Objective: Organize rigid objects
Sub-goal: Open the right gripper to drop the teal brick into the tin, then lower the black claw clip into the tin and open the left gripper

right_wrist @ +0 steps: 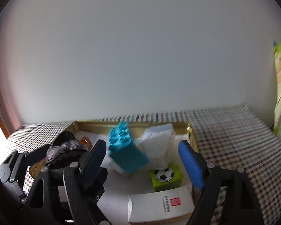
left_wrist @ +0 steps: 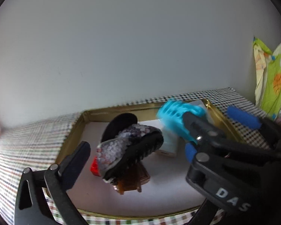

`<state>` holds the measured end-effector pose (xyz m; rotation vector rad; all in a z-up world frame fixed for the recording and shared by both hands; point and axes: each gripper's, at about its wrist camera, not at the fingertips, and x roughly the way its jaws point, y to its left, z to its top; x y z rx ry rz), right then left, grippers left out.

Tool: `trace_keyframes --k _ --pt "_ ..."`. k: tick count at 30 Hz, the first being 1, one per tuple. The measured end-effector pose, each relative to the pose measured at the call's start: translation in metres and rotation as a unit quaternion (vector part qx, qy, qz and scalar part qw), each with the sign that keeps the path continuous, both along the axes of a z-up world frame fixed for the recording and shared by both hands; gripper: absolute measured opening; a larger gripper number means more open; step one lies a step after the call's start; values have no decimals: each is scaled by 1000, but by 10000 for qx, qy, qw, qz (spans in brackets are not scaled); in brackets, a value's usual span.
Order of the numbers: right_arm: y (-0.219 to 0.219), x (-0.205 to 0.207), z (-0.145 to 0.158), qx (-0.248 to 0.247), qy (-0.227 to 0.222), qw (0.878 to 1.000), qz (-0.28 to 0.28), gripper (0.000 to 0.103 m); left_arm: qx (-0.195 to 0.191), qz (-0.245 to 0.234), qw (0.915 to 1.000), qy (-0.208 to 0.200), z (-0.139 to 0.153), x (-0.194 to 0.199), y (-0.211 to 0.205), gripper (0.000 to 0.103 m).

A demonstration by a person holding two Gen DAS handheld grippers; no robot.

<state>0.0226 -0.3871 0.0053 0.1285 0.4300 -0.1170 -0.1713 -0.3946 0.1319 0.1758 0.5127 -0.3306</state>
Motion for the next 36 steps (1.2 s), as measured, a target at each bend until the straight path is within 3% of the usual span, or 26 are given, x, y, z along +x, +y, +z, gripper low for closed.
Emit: trace_keyframes --k 6,14,20,26,36 --pt "-6 -19 5 -77 -459 9976 -519 83 -223 174 9995 133 -4 0 17 103" --pt "-31 -30 6 340 -742 9906 -1096 83 -238 273 9993 54 -7 -2 33 103" --pt "-21 -38 6 106 -860 9871 -1343 83 -138 359 9991 -166 -6 -6 36 103" --pt "-3 -45 8 -337 -982 9847 -1399 83 -314 458 9983 -168 -4 -6 45 103" --pt "6 -65 13 -528 -1229 9773 -1643 83 -289 530 9971 -463 2 -19 56 103"
